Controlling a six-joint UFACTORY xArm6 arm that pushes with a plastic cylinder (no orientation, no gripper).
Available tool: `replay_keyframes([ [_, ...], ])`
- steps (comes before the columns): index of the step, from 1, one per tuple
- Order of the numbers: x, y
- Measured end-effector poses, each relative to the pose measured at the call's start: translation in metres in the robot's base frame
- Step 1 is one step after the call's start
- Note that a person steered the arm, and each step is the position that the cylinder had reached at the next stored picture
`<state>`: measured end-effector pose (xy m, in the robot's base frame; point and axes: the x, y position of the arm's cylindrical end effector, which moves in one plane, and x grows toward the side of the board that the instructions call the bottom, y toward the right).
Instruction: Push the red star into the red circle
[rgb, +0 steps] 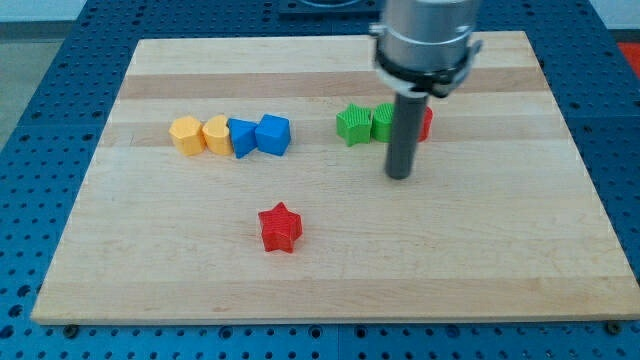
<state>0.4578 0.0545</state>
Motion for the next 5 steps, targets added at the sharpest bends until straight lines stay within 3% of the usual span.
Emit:
replay_keyframes([
  [3, 0.026, -0.148],
  [5, 0.077, -0.171],
])
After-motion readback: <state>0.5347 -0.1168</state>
